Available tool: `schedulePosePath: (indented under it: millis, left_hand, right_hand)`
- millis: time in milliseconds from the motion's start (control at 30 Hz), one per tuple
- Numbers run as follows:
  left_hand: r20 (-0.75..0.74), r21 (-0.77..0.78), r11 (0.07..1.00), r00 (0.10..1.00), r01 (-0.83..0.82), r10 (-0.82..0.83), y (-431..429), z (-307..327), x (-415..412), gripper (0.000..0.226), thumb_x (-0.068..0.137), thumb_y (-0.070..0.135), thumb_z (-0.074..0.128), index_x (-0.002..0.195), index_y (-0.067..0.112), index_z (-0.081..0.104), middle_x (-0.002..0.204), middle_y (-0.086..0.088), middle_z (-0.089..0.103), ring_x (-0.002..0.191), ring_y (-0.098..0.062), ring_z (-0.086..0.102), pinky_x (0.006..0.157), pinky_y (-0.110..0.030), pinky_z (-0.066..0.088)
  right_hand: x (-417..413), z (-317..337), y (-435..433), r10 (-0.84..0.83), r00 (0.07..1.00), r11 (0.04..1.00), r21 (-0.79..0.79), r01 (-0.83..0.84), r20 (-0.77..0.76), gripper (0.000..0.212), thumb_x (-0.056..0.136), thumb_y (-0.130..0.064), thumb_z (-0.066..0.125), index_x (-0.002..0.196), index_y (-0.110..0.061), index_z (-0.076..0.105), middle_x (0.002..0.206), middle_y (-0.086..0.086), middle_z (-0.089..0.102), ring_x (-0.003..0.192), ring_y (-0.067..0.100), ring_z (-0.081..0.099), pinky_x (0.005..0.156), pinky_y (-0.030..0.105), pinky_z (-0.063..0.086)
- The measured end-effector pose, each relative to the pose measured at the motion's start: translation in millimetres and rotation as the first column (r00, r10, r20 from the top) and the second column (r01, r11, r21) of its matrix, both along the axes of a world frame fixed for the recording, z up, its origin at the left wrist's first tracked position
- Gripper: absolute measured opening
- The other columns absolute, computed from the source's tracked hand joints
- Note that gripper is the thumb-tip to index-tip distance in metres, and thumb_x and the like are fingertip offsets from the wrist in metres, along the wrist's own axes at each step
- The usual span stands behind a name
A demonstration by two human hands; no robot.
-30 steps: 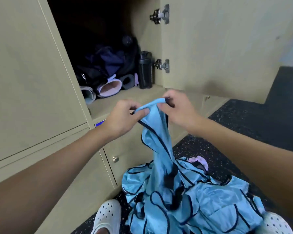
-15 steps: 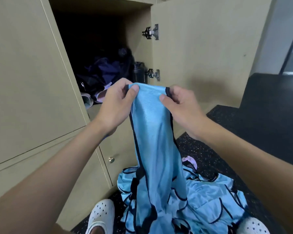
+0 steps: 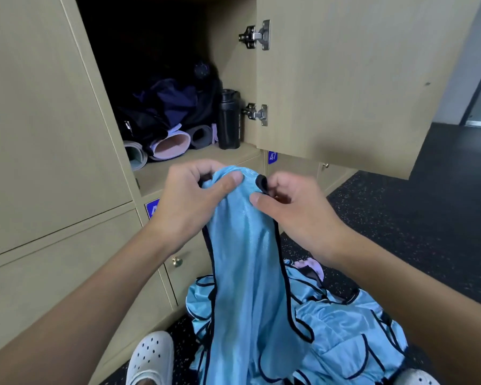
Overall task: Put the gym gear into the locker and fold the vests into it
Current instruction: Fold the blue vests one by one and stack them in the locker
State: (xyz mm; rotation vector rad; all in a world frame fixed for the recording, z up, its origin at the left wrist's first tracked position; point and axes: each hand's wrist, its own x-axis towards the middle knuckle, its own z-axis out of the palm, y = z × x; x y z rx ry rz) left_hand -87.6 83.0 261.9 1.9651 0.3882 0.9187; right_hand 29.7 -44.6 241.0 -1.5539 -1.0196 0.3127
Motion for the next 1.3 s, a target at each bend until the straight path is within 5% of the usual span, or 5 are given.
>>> schedulePosePath:
  millis: [267, 533, 800, 1033, 1300]
  left_hand:
    - [-0.025, 0.030, 1.000, 1.000, 0.010, -0.010, 10.8, -1.8, -11.0, 0.006, 0.090, 0.029, 0.072, 0.091, 0.024, 0.071, 0.088, 0.014, 0.070, 0.078, -0.001, 0.062, 0.072, -0.016, 0.049]
    - [-0.005, 0.073, 0.994, 0.997, 0.081, -0.081, -5.4, -3.0, -9.8, 0.025, 0.091, 0.020, 0.071, 0.075, 0.003, 0.062, 0.071, -0.022, 0.061, 0.062, -0.020, 0.051, 0.058, -0.031, 0.041]
    - [0.242, -0.096, 0.990, 0.963, -0.099, 0.120, 3.7, -0.7, -9.9, 0.012, 0.100, 0.017, 0.047, 0.090, 0.020, 0.050, 0.095, -0.024, 0.068, 0.081, -0.039, 0.067, 0.080, -0.061, 0.054]
    - [-0.122, 0.137, 0.989, 0.991, 0.061, -0.044, -17.6, 0.4, -3.7, 0.002, 0.092, 0.024, 0.067, 0.093, 0.025, 0.066, 0.079, 0.008, 0.067, 0.065, 0.003, 0.055, 0.065, -0.008, 0.042]
    - [-0.441, 0.338, 0.913, 0.895, 0.230, -0.062, -15.5, -5.1, -8.2, 0.011, 0.086, 0.031, 0.073, 0.077, 0.026, 0.074, 0.071, 0.002, 0.069, 0.063, -0.008, 0.058, 0.060, -0.029, 0.046]
  right_hand:
    - [-0.5, -7.7, -9.2, 0.080, 0.995, 0.991, -0.112, -0.073, 0.061, 0.026, 0.092, -0.018, 0.068, 0.076, 0.000, 0.057, 0.065, 0.008, 0.050, 0.062, 0.009, 0.039, 0.057, 0.022, 0.032]
    - [-8.6, -4.7, -16.5, 0.132, 0.989, 0.985, -0.116, -0.124, 0.061, 0.013, 0.090, -0.015, 0.069, 0.086, -0.004, 0.064, 0.082, 0.021, 0.064, 0.069, 0.013, 0.052, 0.069, 0.026, 0.043]
    - [6.1, -9.8, -31.4, 0.216, 0.976, 0.915, -0.350, -0.202, 0.001, 0.011, 0.089, -0.017, 0.071, 0.092, -0.007, 0.067, 0.097, 0.013, 0.074, 0.088, 0.021, 0.070, 0.093, 0.048, 0.051]
    - [6.3, -1.6, -30.6, 0.227, 0.956, 0.927, -0.342, -0.154, 0.185, 0.009, 0.090, -0.014, 0.070, 0.089, -0.005, 0.068, 0.074, 0.007, 0.062, 0.064, 0.007, 0.048, 0.060, 0.020, 0.040]
    - [13.7, -1.3, -43.7, 0.238, 0.957, 0.890, -0.432, -0.147, 0.166, 0.026, 0.088, -0.021, 0.073, 0.086, 0.004, 0.063, 0.069, 0.009, 0.056, 0.062, 0.011, 0.043, 0.058, 0.029, 0.035]
